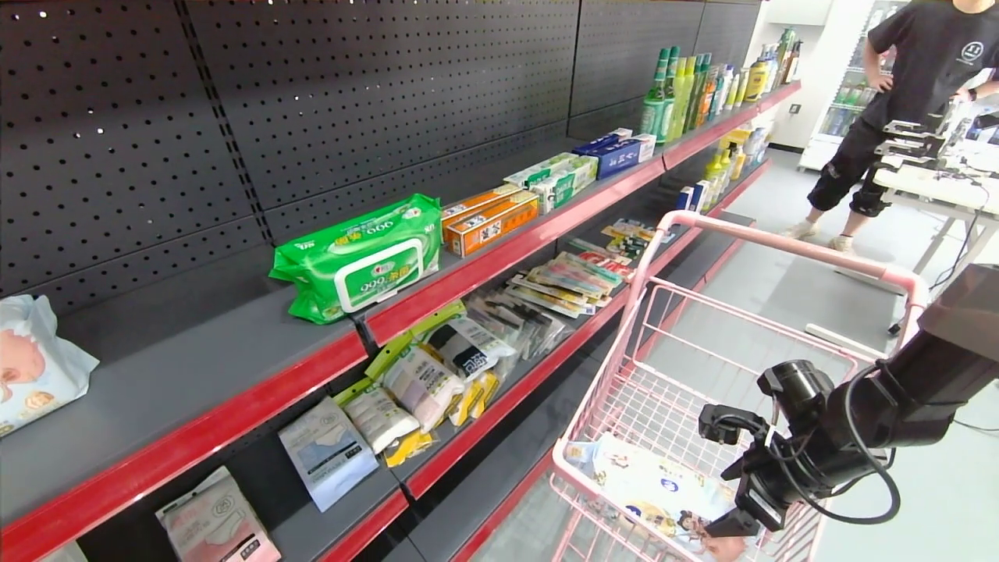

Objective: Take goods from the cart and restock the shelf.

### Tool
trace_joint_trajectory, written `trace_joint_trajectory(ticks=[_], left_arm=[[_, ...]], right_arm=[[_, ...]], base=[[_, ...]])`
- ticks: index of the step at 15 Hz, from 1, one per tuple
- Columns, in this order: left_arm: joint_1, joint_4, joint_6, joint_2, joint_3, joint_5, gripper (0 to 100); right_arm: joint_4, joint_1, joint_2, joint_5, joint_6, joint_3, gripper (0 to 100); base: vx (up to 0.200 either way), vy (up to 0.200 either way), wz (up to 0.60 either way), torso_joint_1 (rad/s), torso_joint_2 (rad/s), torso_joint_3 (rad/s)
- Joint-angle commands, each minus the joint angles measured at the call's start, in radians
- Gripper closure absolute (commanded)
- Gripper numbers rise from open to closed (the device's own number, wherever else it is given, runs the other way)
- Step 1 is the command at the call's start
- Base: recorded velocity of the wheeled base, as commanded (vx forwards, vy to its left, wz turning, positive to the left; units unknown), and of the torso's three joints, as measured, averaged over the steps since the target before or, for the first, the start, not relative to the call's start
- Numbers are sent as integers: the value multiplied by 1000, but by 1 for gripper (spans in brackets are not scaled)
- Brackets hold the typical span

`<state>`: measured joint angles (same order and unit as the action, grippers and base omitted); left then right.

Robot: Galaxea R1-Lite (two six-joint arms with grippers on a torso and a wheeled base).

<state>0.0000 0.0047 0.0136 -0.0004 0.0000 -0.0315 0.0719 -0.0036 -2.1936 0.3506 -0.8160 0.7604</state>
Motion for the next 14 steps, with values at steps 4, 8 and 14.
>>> trace_joint_trajectory(ticks=[4,8,14], left_arm=[[0,0,0,0,0,-1,0],[0,0,0,0,0,-1,0],[0,0,0,0,0,-1,0]], right_arm=[[6,16,-58,10,-2,22,0],[166,48,-94,7,-22,-35,0],[203,50,-101,5,-23,-55,0]], base=[[0,0,0,0,0,0],[0,0,0,0,0,0],[0,0,0,0,0,0]])
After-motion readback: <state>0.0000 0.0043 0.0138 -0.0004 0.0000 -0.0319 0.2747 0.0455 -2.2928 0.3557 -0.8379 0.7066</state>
